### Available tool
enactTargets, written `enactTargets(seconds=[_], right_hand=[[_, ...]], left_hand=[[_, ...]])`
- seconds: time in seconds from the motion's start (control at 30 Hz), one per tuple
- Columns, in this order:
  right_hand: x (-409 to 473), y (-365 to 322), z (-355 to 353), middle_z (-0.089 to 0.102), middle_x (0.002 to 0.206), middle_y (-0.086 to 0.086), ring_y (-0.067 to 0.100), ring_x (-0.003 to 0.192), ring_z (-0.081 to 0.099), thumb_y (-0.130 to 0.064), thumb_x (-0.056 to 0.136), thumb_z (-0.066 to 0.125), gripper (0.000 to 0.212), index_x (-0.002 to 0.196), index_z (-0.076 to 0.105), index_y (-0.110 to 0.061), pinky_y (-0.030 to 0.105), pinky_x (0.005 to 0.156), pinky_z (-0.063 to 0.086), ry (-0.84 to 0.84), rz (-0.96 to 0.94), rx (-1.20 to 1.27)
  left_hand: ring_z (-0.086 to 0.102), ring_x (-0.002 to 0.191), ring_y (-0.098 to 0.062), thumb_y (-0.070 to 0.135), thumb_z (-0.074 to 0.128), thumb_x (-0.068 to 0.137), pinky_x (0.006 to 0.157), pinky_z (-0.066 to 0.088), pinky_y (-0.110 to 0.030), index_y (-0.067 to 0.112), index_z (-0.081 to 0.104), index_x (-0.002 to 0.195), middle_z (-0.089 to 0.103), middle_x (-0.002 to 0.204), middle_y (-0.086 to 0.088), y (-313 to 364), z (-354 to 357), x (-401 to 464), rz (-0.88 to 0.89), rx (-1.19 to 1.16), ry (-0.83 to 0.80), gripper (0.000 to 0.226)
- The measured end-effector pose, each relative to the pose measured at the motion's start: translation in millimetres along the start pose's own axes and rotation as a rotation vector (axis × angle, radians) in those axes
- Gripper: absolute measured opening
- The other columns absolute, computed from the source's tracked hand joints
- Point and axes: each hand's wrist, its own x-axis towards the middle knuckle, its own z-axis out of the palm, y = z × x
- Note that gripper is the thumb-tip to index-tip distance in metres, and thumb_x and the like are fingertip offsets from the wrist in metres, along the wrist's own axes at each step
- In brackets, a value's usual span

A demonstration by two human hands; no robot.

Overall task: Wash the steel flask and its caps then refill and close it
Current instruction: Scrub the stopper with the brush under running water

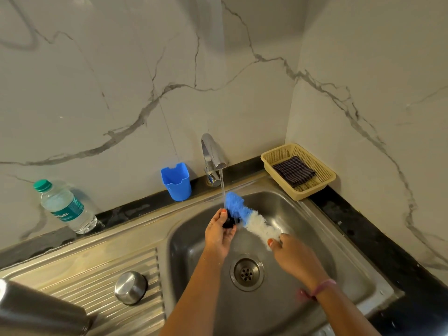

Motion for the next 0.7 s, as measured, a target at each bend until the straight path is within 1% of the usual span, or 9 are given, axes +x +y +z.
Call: enactTargets(seconds=[0.07, 0.2, 0.27, 0.33, 0.4, 0.47, 0.53, 0.6, 0.7], right_hand=[[11, 2, -3, 0.054, 0.078, -0.007, 0.003, 0.066, 0.051, -0.040, 0.100, 0.037, 0.031, 0.108, 0.056, -0.017, 0.019, 0.054, 0.033, 0.008, 0.041, 0.042], [22, 13, -7, 0.058, 0.076, -0.002, 0.010, 0.065, 0.053, -0.039, 0.100, 0.039, 0.034, 0.101, 0.059, -0.012, 0.023, 0.057, 0.040, -0.001, 0.112, 0.053], [24, 23, -4, 0.062, 0.080, 0.003, 0.015, 0.070, 0.057, -0.039, 0.099, 0.041, 0.039, 0.104, 0.062, -0.007, 0.028, 0.064, 0.044, 0.001, 0.134, 0.090], [24, 31, 0, 0.068, 0.096, 0.012, 0.024, 0.086, 0.065, -0.038, 0.098, 0.044, 0.042, 0.110, 0.063, -0.002, 0.035, 0.078, 0.050, 0.010, 0.149, 0.145], [21, 35, 2, 0.067, 0.108, 0.018, 0.030, 0.100, 0.064, -0.037, 0.098, 0.045, 0.041, 0.112, 0.062, -0.002, 0.042, 0.089, 0.050, 0.008, 0.165, 0.183], [18, 37, 4, 0.067, 0.109, 0.017, 0.029, 0.103, 0.063, -0.038, 0.098, 0.045, 0.039, 0.111, 0.062, -0.005, 0.044, 0.092, 0.049, -0.004, 0.177, 0.193], [17, 38, 5, 0.067, 0.105, 0.012, 0.025, 0.099, 0.063, -0.040, 0.098, 0.043, 0.038, 0.111, 0.062, -0.009, 0.042, 0.091, 0.051, -0.016, 0.184, 0.176], [19, 37, 6, 0.066, 0.095, 0.006, 0.020, 0.089, 0.063, -0.040, 0.099, 0.043, 0.036, 0.108, 0.062, -0.012, 0.036, 0.085, 0.052, -0.031, 0.191, 0.178], [18, 30, 9, 0.053, 0.067, -0.001, 0.010, 0.058, 0.050, -0.036, 0.099, 0.044, 0.029, 0.095, 0.061, -0.013, 0.024, 0.056, 0.040, -0.055, 0.193, 0.250]], left_hand=[[0.066, 0.104, -0.028, 0.005, 0.061, 0.095, 0.087, 0.056, -0.040, 0.008, 0.059, 0.128, 0.065, 0.119, -0.017, -2, 2, -1, 0.014, 0.046, -0.041, 0.034], [0.066, 0.109, -0.030, -0.002, 0.069, 0.087, 0.098, 0.053, -0.046, 0.010, 0.050, 0.136, 0.062, 0.127, -0.016, -1, 5, 2, 0.110, 0.159, -0.050, 0.054], [0.064, 0.113, -0.031, -0.003, 0.075, 0.080, 0.100, 0.052, -0.049, 0.009, 0.046, 0.140, 0.060, 0.131, -0.014, 0, 2, 8, 0.180, 0.237, -0.005, 0.067], [0.063, 0.115, -0.026, -0.002, 0.081, 0.075, 0.101, 0.051, -0.049, 0.012, 0.046, 0.141, 0.061, 0.131, -0.009, 3, 0, 11, 0.254, 0.353, 0.053, 0.076], [0.060, 0.115, -0.019, 0.000, 0.082, 0.073, 0.101, 0.052, -0.045, 0.014, 0.045, 0.142, 0.059, 0.131, -0.002, 5, -1, 11, 0.321, 0.491, 0.083, 0.080], [0.055, 0.115, -0.016, 0.000, 0.082, 0.074, 0.099, 0.053, -0.039, 0.016, 0.044, 0.144, 0.056, 0.132, 0.000, 7, -1, 10, 0.371, 0.591, 0.084, 0.080], [0.053, 0.115, -0.013, 0.000, 0.081, 0.075, 0.096, 0.049, -0.030, 0.016, 0.044, 0.144, 0.055, 0.130, 0.003, 9, -1, 10, 0.417, 0.654, 0.082, 0.080], [0.052, 0.114, -0.012, 0.000, 0.081, 0.075, 0.095, 0.047, -0.030, 0.015, 0.044, 0.144, 0.055, 0.129, 0.003, 11, -1, 10, 0.421, 0.687, 0.078, 0.080], [0.059, 0.114, -0.018, 0.000, 0.080, 0.077, 0.099, 0.051, -0.037, 0.015, 0.045, 0.142, 0.058, 0.125, 0.001, 14, -2, 12, 0.342, 0.583, 0.048, 0.075]])
